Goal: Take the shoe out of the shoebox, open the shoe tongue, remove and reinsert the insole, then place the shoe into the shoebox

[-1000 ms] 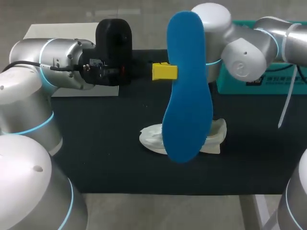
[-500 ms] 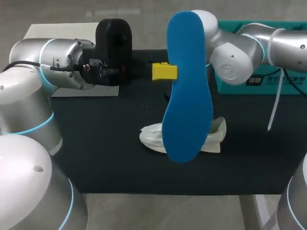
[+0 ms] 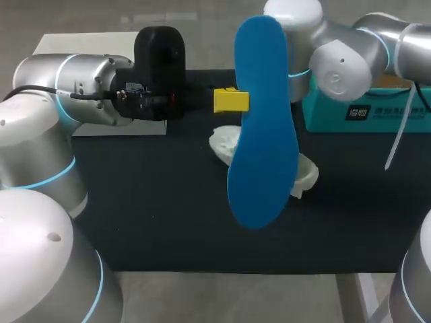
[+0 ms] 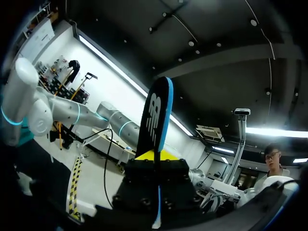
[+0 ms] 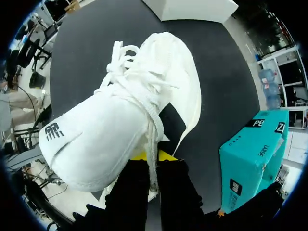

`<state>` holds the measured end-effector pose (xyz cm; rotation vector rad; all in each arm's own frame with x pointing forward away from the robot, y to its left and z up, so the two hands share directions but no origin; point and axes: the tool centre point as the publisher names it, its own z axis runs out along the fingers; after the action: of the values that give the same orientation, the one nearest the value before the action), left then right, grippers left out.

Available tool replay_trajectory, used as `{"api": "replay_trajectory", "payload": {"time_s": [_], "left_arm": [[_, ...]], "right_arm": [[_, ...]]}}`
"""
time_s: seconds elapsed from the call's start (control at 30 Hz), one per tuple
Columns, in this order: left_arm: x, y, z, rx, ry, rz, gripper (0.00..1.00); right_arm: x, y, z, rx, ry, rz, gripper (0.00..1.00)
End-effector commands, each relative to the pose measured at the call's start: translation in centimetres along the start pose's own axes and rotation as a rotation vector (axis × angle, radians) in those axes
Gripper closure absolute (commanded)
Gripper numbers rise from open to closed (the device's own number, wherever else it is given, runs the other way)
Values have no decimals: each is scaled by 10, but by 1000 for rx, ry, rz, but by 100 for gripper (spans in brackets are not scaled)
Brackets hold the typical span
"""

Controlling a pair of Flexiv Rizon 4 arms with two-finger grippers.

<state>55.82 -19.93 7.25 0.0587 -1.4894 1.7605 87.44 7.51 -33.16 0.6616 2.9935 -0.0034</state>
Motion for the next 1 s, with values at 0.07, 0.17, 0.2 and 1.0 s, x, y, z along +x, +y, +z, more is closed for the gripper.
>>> {"api": "replay_trajectory", "payload": {"time_s": [0.07,0.17,0.2,1.0], "left_arm": [[-1,0,0,0,2,0,100],[-1,0,0,0,2,0,100],[-1,0,0,0,2,0,100],[-1,0,0,0,2,0,100]], "right_arm": [[3,-12,-26,-304,-53,1028,100],[4,3,-27,-329,-30,1161,100],[4,8,-27,-349,-15,1197,100],[39,46,-12,-195,156,1546,100]]}}
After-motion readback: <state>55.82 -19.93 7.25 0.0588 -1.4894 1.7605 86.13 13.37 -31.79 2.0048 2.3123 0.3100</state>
